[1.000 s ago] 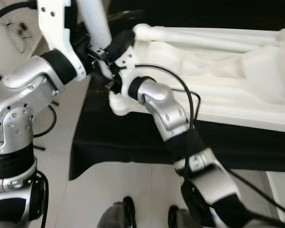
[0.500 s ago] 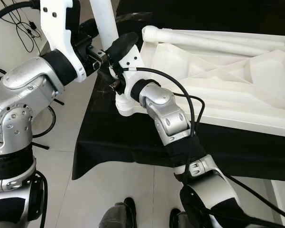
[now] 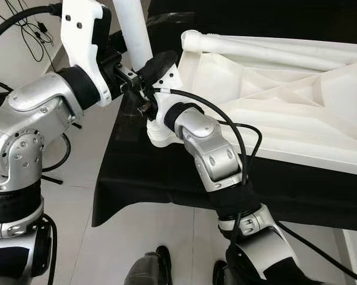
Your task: Building children table
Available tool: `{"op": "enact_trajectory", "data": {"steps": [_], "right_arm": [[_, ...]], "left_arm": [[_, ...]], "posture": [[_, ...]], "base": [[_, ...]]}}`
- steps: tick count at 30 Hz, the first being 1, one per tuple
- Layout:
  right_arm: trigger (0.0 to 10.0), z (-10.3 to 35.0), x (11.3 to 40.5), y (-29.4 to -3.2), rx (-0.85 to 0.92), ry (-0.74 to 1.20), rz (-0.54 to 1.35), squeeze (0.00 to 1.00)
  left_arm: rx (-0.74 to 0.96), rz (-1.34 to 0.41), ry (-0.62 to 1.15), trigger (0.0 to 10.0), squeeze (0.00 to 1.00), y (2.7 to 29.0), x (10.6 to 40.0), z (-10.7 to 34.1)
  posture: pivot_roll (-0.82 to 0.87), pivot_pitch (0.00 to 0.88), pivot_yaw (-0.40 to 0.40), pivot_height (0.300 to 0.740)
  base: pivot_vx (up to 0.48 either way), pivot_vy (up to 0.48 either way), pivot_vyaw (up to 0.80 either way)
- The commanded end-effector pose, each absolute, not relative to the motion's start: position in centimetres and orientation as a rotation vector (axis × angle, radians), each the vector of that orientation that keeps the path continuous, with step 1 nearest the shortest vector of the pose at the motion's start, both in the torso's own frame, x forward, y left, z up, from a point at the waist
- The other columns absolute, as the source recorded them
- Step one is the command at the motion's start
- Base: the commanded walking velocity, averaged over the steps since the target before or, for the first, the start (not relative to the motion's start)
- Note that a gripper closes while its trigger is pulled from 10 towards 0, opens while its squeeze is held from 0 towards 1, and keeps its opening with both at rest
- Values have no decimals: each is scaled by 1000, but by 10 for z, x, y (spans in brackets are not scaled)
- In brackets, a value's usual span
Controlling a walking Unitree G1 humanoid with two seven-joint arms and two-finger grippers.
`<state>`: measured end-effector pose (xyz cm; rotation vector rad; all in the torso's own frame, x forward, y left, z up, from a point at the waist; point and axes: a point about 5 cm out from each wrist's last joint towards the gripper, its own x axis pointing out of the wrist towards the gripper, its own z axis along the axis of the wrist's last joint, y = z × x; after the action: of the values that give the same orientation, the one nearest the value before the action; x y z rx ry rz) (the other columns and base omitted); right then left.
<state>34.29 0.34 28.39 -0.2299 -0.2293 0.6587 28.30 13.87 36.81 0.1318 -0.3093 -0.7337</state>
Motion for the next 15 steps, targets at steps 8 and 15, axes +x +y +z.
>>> {"op": "enact_trajectory", "data": {"steps": [8, 15], "right_arm": [[0, 246, 340, 4, -244, -57, 674, 0], [0, 243, 340, 3, -249, -43, 673, 0]], "left_arm": [[156, -701, -389, 10000, 0, 144, 284, 391], [150, -711, -425, 10000, 0, 143, 282, 403]], "posture": [[91, 258, 87, 740], [91, 256, 90, 740]], "base": [[0, 0, 0], [0, 0, 0]]}}
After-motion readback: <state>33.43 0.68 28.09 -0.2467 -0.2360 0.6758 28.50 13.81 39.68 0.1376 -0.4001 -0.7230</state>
